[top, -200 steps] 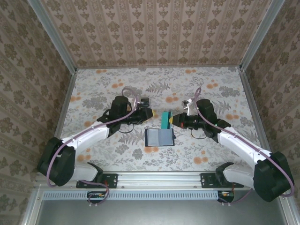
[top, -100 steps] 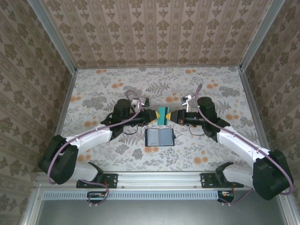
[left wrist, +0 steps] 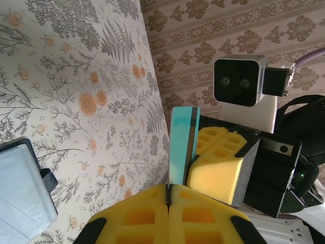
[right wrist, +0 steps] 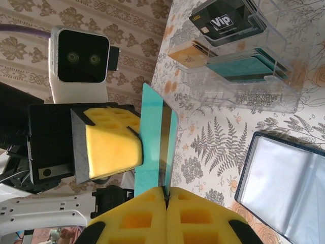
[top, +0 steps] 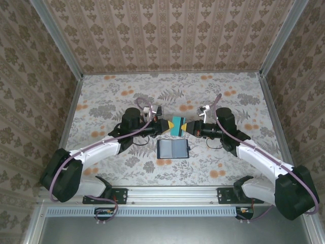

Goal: Take the credit cards out of the card holder

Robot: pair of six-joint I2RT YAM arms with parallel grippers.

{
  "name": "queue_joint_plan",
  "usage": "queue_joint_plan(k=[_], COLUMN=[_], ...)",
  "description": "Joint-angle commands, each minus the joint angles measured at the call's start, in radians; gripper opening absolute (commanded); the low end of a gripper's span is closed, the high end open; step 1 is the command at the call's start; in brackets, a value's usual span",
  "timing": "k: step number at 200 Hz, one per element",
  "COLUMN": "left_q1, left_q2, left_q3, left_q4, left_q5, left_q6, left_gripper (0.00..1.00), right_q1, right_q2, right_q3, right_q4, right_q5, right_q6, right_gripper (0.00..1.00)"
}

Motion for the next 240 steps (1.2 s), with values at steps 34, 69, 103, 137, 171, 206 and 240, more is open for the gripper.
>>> queue_joint_plan(k=[34,69,103,137,171,206,240], left_q1=[-0.004,0.008,0.014,0.015,0.015,0.013,0.009], left_q2=[-0.091,-0.145,-0.184,-0.205,-0.184,-0.110,-0.062], left_q3=[0.028,0.136,0.207,0.215,0.255,0.311,0.341], left_q4=[-0.170,-0.563,-0.821,-0.888,-0.940,-0.986,-0.994], left_q5=[-0.001,-0.097,-0.285,-0.407,-0.481,-0.556,-0.603], left_q6=[0.109,0.406,0.716,1.030,1.320,1.608,1.835], left_gripper=[0.00,0.00,0.00,0.00,0.00,0.00,0.00], right_q1=[0.016,0.016,0.015,0.017,0.018,0.019,0.018], right_q2=[-0.059,-0.109,-0.144,-0.171,-0.182,-0.184,-0.176], right_q3=[-0.001,0.013,0.033,0.054,0.060,0.067,0.079], right_q4=[-0.114,-0.228,-0.315,-0.374,-0.391,-0.401,-0.413], right_q5=[0.060,0.119,0.176,0.217,0.234,0.243,0.248], right_q6=[-0.046,-0.094,-0.138,-0.176,-0.192,-0.204,-0.215], right_gripper=[0.91,1.00,1.00,1.00,1.00,1.00,1.00])
